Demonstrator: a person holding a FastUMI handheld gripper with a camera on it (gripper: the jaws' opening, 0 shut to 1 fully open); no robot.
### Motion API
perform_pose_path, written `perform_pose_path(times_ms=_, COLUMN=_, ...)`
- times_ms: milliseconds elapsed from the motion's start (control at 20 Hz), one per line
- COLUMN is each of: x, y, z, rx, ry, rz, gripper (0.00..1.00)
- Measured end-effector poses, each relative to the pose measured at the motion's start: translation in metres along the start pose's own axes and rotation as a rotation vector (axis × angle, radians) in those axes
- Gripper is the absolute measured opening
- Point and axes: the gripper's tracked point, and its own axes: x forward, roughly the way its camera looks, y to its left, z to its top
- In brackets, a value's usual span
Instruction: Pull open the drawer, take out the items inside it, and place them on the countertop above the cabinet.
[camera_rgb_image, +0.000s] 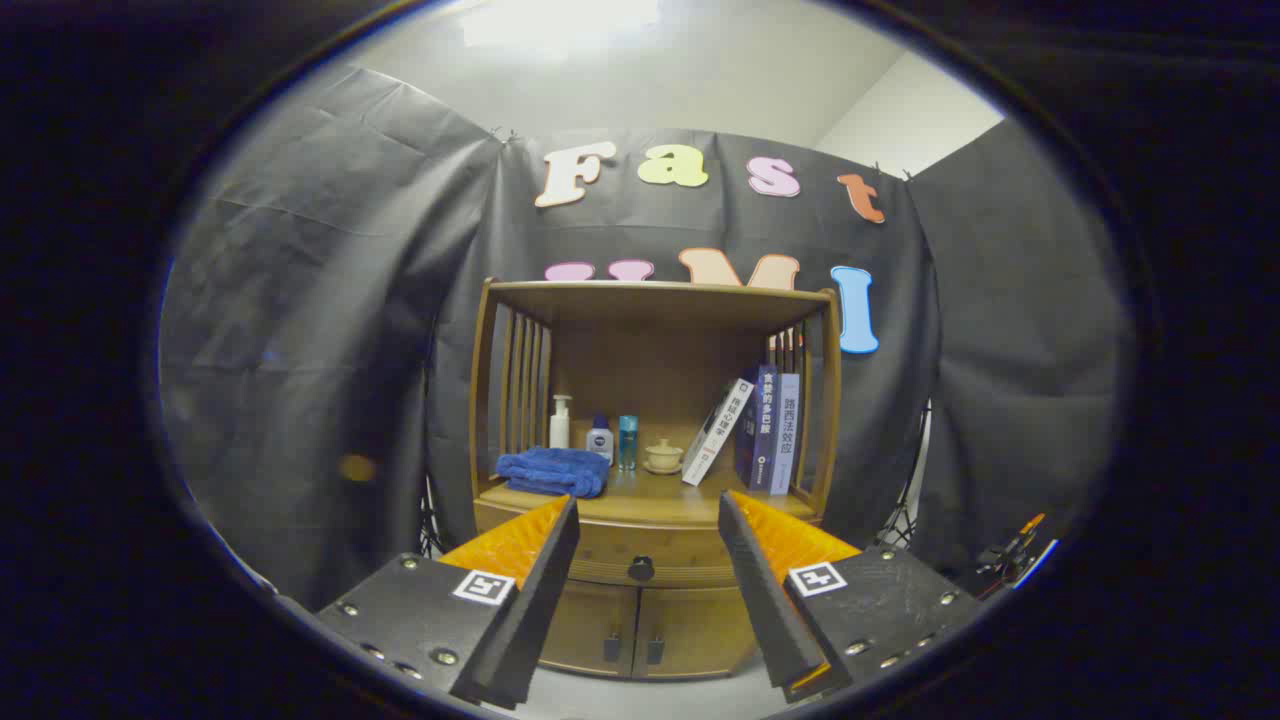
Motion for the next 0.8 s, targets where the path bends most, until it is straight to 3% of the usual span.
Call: perform_pose_path(times_ms=800, x=0.0058, y=-0.0074, z=0.0008, rx=0.011, ry=-0.018, rz=-0.026, gripper=0.85)
